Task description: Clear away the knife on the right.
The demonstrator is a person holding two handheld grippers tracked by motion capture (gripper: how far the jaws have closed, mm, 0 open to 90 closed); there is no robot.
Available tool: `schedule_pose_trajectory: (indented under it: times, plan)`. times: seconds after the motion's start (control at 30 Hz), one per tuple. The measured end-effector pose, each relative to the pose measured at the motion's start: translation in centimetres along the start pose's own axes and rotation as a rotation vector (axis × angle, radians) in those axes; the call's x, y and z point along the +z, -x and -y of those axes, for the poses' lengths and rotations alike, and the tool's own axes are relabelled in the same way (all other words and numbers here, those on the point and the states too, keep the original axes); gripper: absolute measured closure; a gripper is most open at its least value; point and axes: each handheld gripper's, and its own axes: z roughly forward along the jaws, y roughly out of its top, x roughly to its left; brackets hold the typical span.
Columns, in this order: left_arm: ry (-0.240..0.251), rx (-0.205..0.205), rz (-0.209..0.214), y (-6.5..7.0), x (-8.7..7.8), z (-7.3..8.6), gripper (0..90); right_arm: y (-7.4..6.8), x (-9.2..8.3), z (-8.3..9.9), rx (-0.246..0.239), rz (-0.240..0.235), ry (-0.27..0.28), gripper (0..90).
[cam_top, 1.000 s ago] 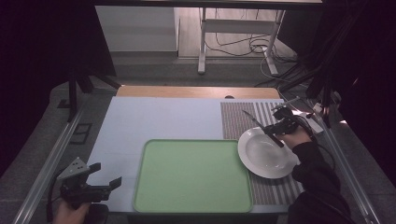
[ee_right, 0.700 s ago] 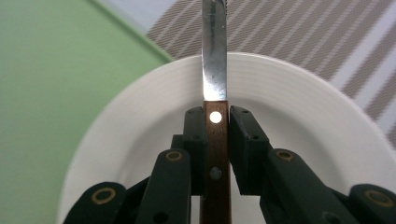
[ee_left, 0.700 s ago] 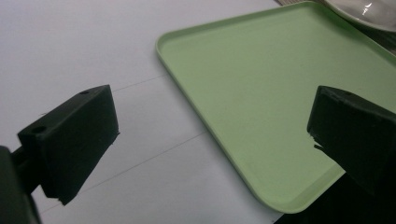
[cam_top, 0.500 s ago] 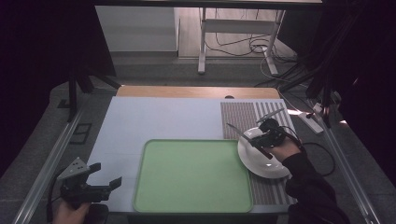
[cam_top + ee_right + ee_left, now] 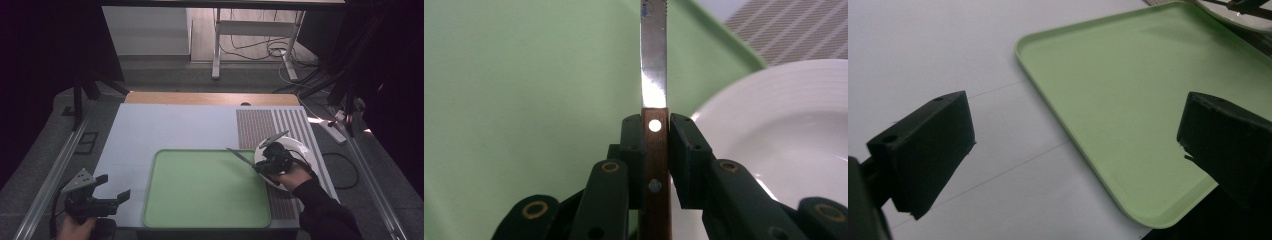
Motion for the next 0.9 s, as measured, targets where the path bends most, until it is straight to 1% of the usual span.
schedule_pose_trajectory:
  times: [0.07,0.13,0.2,0.23,0.27,0.3,0.33,0.37,0.4,0.47,0.5,0.53,0.57,0.63,0.67,0.7,0.8,0.83,0.87,0.9]
  plan:
    - [0.001,-0.003,0.002,0.0,0.0,0.0,1.6,-0.9,0.3,0.0,-0.007,-0.010,-0.010,77.5]
    - [0.003,-0.004,0.002,-0.1,0.0,0.0,1.6,-2.0,0.7,0.1,-0.024,-0.023,-0.018,77.5]
    - [0.002,-0.003,0.001,0.0,0.0,0.0,1.6,-3.1,1.3,0.4,-0.046,-0.023,-0.028,77.5]
    - [0.002,-0.003,0.001,0.0,0.0,0.0,1.6,-3.1,1.3,0.4,-0.046,-0.023,-0.028,77.5]
    - [0.002,-0.003,0.001,0.0,0.0,0.0,1.6,-4.0,2.0,0.6,-0.062,-0.036,-0.044,77.5]
    - [0.002,-0.003,0.001,0.0,0.0,0.0,1.6,-4.0,2.0,0.6,-0.062,-0.036,-0.044,77.5]
    - [0.001,-0.003,0.000,0.0,0.0,0.0,1.6,-4.8,2.5,0.8,-0.076,-0.042,-0.062,77.5]
    - [0.001,-0.003,0.000,0.0,0.0,0.0,1.6,-4.8,2.5,0.8,-0.076,-0.042,-0.062,77.5]
    - [0.001,-0.003,0.000,0.0,0.0,0.0,1.6,-5.5,2.8,0.9,-0.094,-0.046,-0.076,77.5]
    - [0.001,-0.003,0.000,0.0,0.0,0.0,1.6,-6.1,3.0,1.0,-0.107,-0.045,-0.081,77.5]
    - [0.001,-0.003,0.000,0.0,0.0,0.0,1.6,-6.1,3.0,1.0,-0.107,-0.045,-0.081,77.5]
    - [0.001,-0.003,0.000,0.0,0.0,0.0,1.5,-6.6,3.2,1.1,-0.118,-0.047,-0.083,77.5]
    - [0.001,-0.002,-0.001,0.0,0.0,0.0,1.5,-6.8,3.2,1.2,-0.119,-0.048,-0.088,77.5]
    - [0.001,-0.002,-0.001,0.0,0.0,0.0,1.6,-6.9,3.4,1.3,-0.124,-0.049,-0.094,77.4]
    - [0.001,-0.001,-0.001,0.0,0.0,0.0,1.6,-7.0,3.7,1.4,-0.130,-0.050,-0.111,77.4]
    - [0.001,-0.001,-0.001,0.0,0.0,0.0,1.6,-7.0,3.7,1.4,-0.130,-0.050,-0.111,77.4]
    - [0.000,0.000,-0.002,0.0,0.0,0.0,1.6,-7.2,4.3,1.7,-0.153,-0.055,-0.154,76.6]
    - [-0.001,0.000,-0.003,0.0,0.0,0.0,1.6,-7.2,4.3,1.7,-0.153,-0.055,-0.154,76.6]
    - [-0.001,0.001,-0.003,0.0,0.0,0.0,1.6,-7.2,4.4,1.7,-0.163,-0.057,-0.161,75.8]
    - [-0.001,0.000,-0.003,0.0,0.0,0.0,1.6,-7.1,4.2,1.6,-0.168,-0.063,-0.140,68.6]
